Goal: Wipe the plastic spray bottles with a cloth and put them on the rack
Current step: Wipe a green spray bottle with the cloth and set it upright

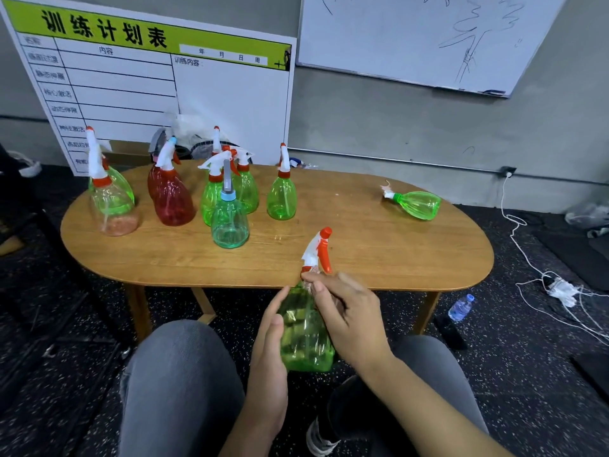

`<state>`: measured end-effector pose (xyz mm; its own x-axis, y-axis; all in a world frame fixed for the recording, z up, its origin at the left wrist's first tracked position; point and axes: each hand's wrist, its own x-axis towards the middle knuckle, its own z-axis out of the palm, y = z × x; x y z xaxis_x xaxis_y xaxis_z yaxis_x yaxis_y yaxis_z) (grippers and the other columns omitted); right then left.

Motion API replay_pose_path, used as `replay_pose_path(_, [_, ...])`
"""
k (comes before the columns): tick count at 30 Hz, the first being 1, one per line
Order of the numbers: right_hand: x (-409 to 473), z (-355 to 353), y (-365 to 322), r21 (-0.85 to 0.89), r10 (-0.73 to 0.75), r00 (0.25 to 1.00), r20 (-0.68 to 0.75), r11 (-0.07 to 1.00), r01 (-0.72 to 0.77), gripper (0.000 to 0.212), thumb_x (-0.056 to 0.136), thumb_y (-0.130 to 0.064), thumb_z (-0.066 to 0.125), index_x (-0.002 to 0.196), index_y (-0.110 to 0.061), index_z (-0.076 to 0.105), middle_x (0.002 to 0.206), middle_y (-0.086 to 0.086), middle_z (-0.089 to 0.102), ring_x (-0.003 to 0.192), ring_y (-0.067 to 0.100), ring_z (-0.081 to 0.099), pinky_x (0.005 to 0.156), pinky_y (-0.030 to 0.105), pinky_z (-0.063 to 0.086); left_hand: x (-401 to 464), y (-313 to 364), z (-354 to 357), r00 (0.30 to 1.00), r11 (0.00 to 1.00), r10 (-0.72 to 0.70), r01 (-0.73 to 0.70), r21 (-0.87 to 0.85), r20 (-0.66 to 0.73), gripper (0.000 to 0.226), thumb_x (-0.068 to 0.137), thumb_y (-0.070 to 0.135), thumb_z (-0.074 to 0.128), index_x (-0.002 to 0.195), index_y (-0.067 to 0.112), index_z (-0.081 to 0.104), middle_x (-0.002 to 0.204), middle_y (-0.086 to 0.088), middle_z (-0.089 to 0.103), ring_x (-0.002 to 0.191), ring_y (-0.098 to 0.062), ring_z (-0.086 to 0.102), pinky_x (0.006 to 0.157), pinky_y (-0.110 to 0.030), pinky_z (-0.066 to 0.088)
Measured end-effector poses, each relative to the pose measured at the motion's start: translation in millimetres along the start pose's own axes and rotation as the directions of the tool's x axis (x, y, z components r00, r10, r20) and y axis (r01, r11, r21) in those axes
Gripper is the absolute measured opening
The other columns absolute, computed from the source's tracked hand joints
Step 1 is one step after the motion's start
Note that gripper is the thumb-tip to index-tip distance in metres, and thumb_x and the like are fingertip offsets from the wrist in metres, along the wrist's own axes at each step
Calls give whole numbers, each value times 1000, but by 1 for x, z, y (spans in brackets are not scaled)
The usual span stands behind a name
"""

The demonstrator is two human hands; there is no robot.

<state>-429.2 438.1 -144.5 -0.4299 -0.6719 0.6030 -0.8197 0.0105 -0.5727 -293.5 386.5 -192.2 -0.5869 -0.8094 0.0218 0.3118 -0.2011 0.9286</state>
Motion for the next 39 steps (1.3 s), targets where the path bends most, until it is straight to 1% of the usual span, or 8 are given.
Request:
replay_pose_path(5, [-30, -8, -16, -29, -239, 969, 56, 970, 241, 26, 103, -30, 62, 123, -23, 77, 93, -27, 36, 74, -12, 47, 66, 2, 33, 0, 1, -1, 999, 993, -39, 37, -114, -16, 41, 116, 29, 29, 148, 36, 54, 136, -6, 72, 128, -28, 68, 99, -43, 57])
replay_pose_path(9, [-59, -12, -9, -86, -504, 842, 192, 846, 526, 24, 99, -28, 70, 120, -24, 79, 93, -10, 46, 73, 6, 52, 63, 15, 47, -5, 10, 4, 999, 982, -39, 40, -186, 6, 44, 113, 29, 29, 150, 29, 52, 132, -15, 73, 121, -35, 71, 93, -40, 62])
replay_pose_path(12, [-55, -18, -4, -132, -533, 824, 192, 818, 560, 24, 99, -31, 70, 121, -27, 79, 91, -7, 45, 71, 10, 52, 62, 17, 46, -6, 11, 6, 1000, 988, -29, 28, -154, 1, 43, 113, 30, 30, 150, 31, 53, 133, -12, 73, 121, -33, 71, 99, -46, 56])
replay_pose_path(16, [-28, -15, -5, -118, -367, 926, 91, 919, 376, 29, 107, -39, 56, 123, -28, 77, 89, -15, 40, 70, -4, 39, 61, 12, 36, -2, 8, 4, 999, 996, -44, 43, -73, -9, 42, 115, 30, 29, 148, 39, 53, 132, -2, 74, 123, -25, 71, 96, -43, 55])
replay_pose_path(21, [1, -6, 10, 13, -23, 1000, -21, 1000, 23, 38, 108, -47, 49, 126, -27, 76, 74, -8, 53, 64, 10, 53, 53, 36, 48, -5, 9, 5, 999, 999, -37, 37, -39, 20, 38, 105, 52, 51, 141, 50, 59, 141, 6, 68, 129, -19, 67, 99, -43, 55])
replay_pose_path(26, [0, -5, 12, 141, 56, 998, 39, 988, -61, 38, 106, -48, 50, 130, -32, 73, 80, -5, 58, 71, 13, 55, 61, 32, 47, -9, 7, 4, 997, 999, 40, -41, 19, 65, 83, 75, 63, 85, 149, 47, 50, 141, 5, 67, 132, -20, 65, 106, -46, 55])
replay_pose_path(33, [2, -11, 13, 255, 123, 992, -26, 960, -112, 33, 106, -43, 54, 132, -34, 72, 91, 4, 68, 81, 23, 62, 71, 44, 51, -8, 11, 5, 999, 997, 28, -25, -68, 43, 70, 79, 53, 75, 145, 53, 53, 138, 0, 69, 125, -23, 69, 95, -44, 59])
replay_pose_path(39, [7, -13, 8, 269, 104, 993, -62, 959, -84, 32, 105, -35, 56, 126, -22, 76, 93, -14, 69, 84, 9, 65, 74, 21, 46, -7, 10, 8, 997, 999, 8, -4, -48, 75, 53, 96, 47, 53, 148, 46, 51, 137, 1, 71, 127, -24, 69, 102, -47, 54])
